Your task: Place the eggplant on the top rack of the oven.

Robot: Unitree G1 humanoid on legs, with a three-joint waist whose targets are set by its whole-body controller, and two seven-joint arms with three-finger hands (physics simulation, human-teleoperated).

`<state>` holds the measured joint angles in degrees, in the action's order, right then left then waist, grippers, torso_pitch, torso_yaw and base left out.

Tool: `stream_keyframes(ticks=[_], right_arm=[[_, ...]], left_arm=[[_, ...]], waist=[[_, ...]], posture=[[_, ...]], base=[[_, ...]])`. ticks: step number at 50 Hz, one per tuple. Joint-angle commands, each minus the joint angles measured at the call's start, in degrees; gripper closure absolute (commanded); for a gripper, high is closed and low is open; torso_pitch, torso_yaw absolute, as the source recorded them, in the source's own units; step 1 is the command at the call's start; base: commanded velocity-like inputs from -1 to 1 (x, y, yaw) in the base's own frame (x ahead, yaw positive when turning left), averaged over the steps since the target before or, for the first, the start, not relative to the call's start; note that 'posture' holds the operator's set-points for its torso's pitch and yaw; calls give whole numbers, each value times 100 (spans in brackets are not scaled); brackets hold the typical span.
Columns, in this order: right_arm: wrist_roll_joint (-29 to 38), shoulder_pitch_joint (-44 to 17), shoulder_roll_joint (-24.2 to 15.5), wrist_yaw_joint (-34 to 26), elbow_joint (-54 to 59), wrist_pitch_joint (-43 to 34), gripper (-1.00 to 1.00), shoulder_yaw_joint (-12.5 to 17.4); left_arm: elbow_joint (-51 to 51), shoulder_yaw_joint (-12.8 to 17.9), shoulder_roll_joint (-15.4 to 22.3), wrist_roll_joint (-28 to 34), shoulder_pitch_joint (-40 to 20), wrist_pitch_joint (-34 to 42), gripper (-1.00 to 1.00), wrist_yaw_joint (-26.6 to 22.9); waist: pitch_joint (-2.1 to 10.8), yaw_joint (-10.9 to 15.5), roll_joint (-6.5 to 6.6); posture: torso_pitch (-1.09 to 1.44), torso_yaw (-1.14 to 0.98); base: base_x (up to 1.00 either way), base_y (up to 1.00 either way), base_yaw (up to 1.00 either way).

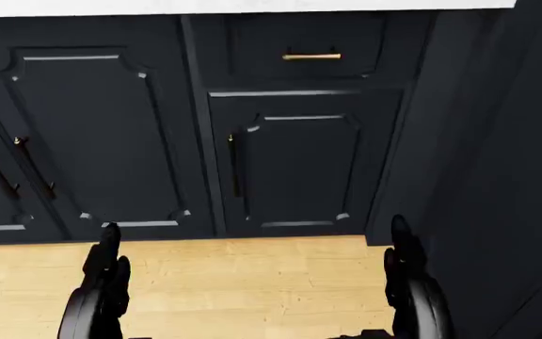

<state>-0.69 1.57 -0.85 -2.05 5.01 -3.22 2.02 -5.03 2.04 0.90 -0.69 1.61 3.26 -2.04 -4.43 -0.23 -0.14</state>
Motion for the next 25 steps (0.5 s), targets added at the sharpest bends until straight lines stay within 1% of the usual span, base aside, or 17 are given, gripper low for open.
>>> stream_keyframes(ticks=[1,2,3,4,5,6,7,8,14,17,18,20,21,25], right_arm=[[3,-154,-38,-4,-535,386,-100,15],[31,-148,-37,1,-585,349,-100,3],[31,-161,-44,-11,-511,412,-100,16],[29,-172,-45,-17,-471,447,-100,25],[44,-175,-45,-13,-470,443,-100,22],[44,-176,-44,-15,-452,468,-100,26],[46,-184,-42,-17,-436,475,-100,26],[37,-189,-38,-19,-439,471,-100,29],[50,-209,-13,101,-499,496,-100,44],[108,-241,-11,158,-453,552,-100,8],[192,-256,-36,154,-422,549,-100,-24],[205,-281,-43,117,-557,378,-100,-38],[312,-314,-75,175,-681,229,-100,-20],[300,-390,-121,93,-1205,-363,-100,63]], left_arm=[[510,19,0,-87,-166,-323,-100,-16],[529,22,1,-108,-168,-313,-100,-19],[508,17,1,-108,-167,-339,-100,-23],[561,4,-4,-109,-147,-312,-100,-21],[548,12,1,-119,-162,-315,-100,-23],[464,19,6,-118,-167,-398,-100,-32],[544,15,4,-111,-164,-332,-100,-8],[608,16,2,-116,-163,-293,-100,5],[425,57,19,-88,-217,-487,-100,58],[486,59,11,-89,-233,-404,-100,107],[552,96,14,-147,-324,-231,-100,145],[401,161,48,-218,-465,-262,-100,163],[499,155,61,-223,-461,-182,-100,168],[614,205,104,-284,-580,2,-100,184]], waist=[[5,-12,-45],[203,10,-43],[356,41,-6],[296,40,-9],[94,36,-34],[228,35,-45],[395,38,-46],[430,42,-45],[452,48,-29],[479,41,-20],[486,40,-20],[502,42,-21],[513,49,-23],[532,48,-23]], posture=[[0,0],[0,0],[0,0],[0,0],[0,0],[0,0],[0,0],[0,0],[0,0],[0,0],[0,0],[0,0],[0,0],[0,0]], base=[[0,0,0],[0,0,0],[0,0,0],[0,0,0],[0,0,0],[0,0,0],[0,0,0],[0,0,0],[0,0,0],[0,0,0],[0,0,0],[0,0,0],[0,0,0],[0,0,0]])
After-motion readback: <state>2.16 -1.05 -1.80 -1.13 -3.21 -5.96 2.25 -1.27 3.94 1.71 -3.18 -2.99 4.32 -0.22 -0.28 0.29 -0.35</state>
